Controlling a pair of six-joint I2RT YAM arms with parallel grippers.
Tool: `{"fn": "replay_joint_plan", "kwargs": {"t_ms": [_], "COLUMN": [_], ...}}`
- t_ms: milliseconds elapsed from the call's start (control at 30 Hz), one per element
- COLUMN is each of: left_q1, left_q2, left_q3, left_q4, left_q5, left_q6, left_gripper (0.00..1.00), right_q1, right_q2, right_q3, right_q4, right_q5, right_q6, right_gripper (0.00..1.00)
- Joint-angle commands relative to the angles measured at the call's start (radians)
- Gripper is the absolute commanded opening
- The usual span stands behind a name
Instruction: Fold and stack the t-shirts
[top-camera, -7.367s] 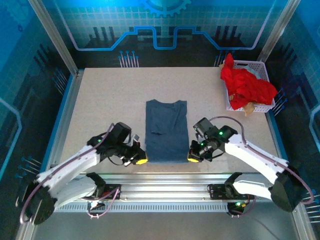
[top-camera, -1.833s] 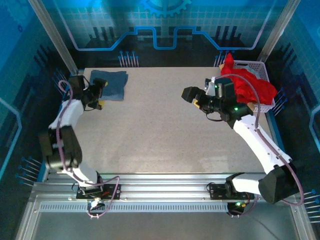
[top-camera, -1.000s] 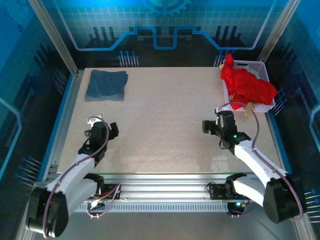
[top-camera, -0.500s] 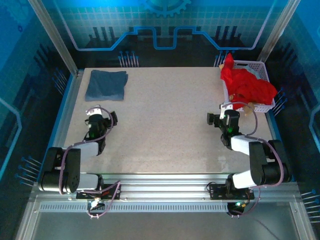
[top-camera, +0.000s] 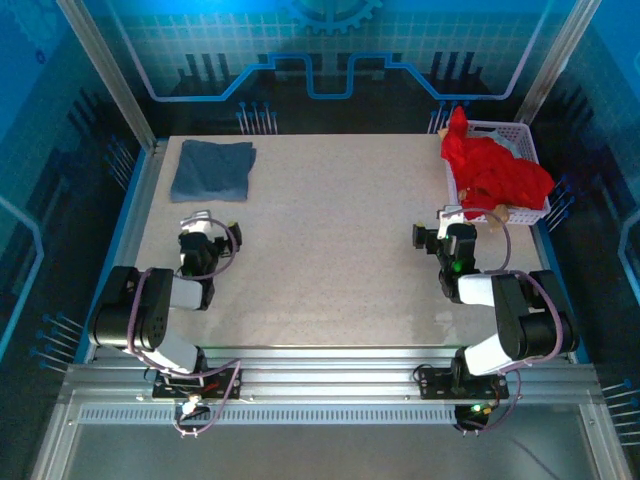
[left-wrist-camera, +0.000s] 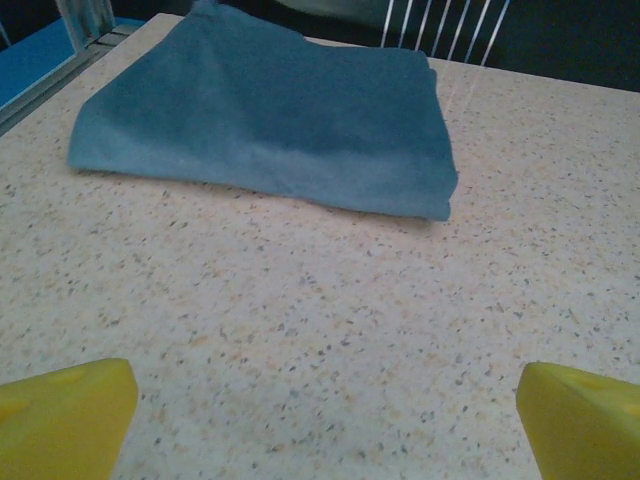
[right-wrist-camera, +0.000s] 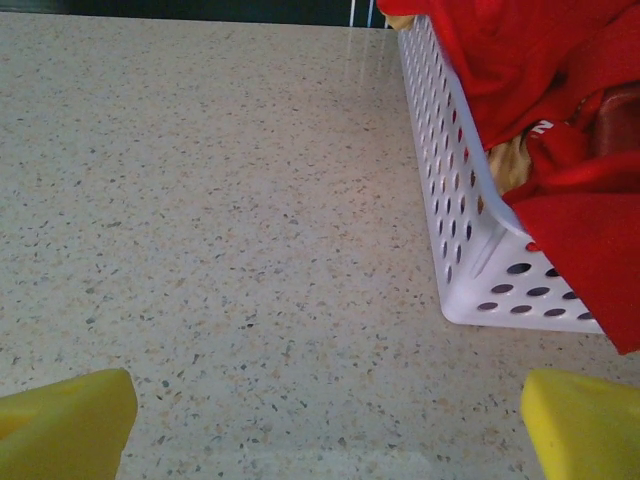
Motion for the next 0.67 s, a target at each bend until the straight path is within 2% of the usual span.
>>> {"fn": "replay_joint_plan", "kwargs": {"t_ms": [0, 633], "left_q1": [-0.012, -0.019], "left_q2": [0.002, -0.004], "left_q3": [0.037, 0.029], "left_q4": [-0.015, -0.008], "left_q5": [0.022, -0.008], "left_q6": [0.033, 0.034], "left_gripper": [0.99, 0.99], "right_q1": [0.011, 0.023], "right_q2": [0.008, 0.012], "right_q3": [0.012, 0.017], "right_q4": [0.034, 0.031], "right_q5": [0.019, 0.028], "right_q6": [-0.014, -0.024], "right_gripper": [1.0, 1.0]}}
